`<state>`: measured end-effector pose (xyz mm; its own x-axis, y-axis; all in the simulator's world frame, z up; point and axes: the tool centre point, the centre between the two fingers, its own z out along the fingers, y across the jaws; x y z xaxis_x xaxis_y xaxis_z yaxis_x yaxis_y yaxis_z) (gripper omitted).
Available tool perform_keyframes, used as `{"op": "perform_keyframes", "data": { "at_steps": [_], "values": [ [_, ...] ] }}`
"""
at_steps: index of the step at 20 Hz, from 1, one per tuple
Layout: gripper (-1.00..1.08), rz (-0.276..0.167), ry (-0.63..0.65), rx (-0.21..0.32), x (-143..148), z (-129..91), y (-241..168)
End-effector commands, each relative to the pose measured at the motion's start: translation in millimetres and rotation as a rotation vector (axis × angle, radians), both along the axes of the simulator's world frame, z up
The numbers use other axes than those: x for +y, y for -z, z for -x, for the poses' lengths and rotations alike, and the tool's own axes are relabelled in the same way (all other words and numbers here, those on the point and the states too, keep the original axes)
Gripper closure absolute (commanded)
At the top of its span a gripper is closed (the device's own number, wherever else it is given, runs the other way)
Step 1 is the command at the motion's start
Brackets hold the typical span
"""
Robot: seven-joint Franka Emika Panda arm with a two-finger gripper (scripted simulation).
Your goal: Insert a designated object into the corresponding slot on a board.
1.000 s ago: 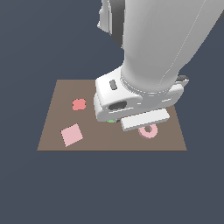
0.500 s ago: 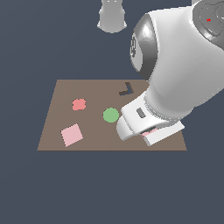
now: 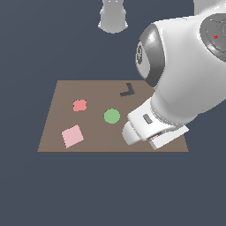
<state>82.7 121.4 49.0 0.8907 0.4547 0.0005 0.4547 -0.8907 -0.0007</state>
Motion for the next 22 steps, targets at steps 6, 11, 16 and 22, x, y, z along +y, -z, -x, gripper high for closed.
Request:
{"op": "perform_keyframes", "data": {
  "at_steps": [6, 11, 16, 22],
  "values": [
    [-0.92, 0.001, -0.004, 0.000, 1, 0, 19],
    [1.08, 0.001, -0.004, 0.000, 1, 0, 19],
    [1.08, 0.001, -0.004, 0.000, 1, 0, 19],
    [1.08, 0.001, -0.010, 0.000, 0, 0, 18]
  ]
}}
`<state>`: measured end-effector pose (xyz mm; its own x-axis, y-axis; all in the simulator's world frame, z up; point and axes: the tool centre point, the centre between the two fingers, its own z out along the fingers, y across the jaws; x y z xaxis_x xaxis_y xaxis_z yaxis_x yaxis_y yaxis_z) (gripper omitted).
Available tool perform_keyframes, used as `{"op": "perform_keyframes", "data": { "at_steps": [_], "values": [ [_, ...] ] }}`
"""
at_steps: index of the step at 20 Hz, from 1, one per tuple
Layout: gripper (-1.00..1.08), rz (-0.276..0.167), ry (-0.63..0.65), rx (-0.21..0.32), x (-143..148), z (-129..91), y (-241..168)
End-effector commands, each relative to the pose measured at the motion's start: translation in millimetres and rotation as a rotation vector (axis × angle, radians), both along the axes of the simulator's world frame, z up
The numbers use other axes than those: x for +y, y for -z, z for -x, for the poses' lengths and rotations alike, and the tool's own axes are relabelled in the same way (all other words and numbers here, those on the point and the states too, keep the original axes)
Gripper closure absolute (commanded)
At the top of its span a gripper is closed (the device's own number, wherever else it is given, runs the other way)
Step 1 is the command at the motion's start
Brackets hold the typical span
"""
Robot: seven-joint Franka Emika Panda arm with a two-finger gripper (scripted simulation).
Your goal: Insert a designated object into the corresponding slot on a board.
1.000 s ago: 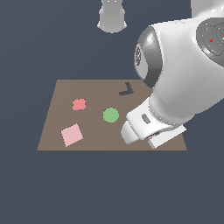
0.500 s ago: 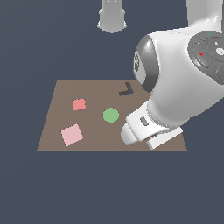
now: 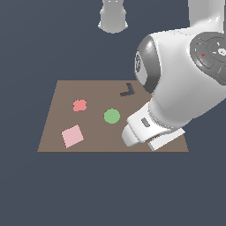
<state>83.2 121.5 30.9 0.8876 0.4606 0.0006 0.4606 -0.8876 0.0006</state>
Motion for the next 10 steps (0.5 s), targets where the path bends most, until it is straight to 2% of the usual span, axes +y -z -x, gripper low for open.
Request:
{"op": "perform_keyframes", "data": {
  "at_steps": [1, 10],
  "values": [
    [1.08, 0.000, -0.009, 0.000, 0.4, -0.1, 0.1],
    [1.08, 0.000, -0.128, 0.000, 6.3, -2.3, -0.4]
  ]
}}
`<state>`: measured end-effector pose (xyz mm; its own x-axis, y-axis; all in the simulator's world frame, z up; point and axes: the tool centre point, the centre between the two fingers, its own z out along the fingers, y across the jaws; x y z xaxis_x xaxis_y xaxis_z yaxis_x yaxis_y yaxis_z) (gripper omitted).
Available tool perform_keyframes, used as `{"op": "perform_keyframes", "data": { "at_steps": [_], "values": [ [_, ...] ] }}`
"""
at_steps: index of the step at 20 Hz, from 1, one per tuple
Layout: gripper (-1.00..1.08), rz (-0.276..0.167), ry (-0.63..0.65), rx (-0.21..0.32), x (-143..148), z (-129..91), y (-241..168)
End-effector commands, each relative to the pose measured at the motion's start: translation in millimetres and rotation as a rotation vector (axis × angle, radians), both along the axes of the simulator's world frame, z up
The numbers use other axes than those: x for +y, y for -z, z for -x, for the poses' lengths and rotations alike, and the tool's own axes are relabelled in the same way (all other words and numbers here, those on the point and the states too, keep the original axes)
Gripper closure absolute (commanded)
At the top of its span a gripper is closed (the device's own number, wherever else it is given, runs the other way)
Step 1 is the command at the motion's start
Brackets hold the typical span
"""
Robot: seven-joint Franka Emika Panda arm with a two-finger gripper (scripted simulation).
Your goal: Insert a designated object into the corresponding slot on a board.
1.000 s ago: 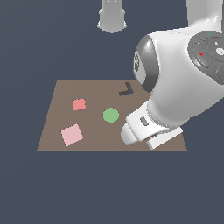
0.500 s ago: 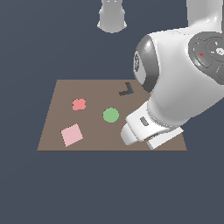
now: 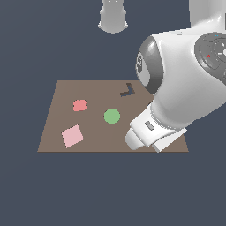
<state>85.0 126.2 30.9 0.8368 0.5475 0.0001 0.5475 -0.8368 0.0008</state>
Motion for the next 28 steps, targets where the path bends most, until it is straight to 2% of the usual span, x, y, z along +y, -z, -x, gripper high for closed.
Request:
{"op": "perform_keyframes", "data": {
  "at_steps": [1, 11, 28],
  "values": [
    [1.08, 0.000, -0.048, 0.000, 3, -1, 0],
    [1.08, 0.000, -0.344, -0.001, 18, -3, -2],
    [1.08, 0.001, -1.073, -0.003, 54, 12, -4]
  ]
}}
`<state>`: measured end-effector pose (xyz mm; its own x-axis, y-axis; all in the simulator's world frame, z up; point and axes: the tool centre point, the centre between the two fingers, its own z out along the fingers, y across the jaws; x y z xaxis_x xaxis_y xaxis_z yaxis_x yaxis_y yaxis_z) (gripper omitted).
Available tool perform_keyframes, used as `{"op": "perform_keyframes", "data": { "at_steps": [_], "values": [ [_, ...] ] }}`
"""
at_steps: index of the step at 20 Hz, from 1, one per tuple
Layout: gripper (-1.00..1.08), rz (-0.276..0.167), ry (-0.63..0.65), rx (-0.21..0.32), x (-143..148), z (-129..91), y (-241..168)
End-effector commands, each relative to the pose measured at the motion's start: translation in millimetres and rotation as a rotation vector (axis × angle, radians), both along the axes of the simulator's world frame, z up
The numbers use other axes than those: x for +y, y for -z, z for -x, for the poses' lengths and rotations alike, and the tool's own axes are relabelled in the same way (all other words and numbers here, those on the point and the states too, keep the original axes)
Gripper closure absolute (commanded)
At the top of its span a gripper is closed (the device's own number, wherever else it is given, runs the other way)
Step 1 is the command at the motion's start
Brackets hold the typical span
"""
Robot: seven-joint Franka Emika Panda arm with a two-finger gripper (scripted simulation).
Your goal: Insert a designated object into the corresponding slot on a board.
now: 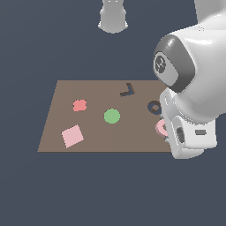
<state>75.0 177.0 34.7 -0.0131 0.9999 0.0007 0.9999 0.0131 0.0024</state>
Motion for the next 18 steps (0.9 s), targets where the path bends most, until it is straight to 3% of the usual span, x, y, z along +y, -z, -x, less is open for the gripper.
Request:
{"op": "perform_keyframes", "data": {
  "at_steps": [1, 18],
  "values": [
    [1.08, 0.000, -0.112, -0.001, 4, 4, -1],
    [1.08, 0.001, -0.852, -0.002, 20, 41, -3]
  ]
}}
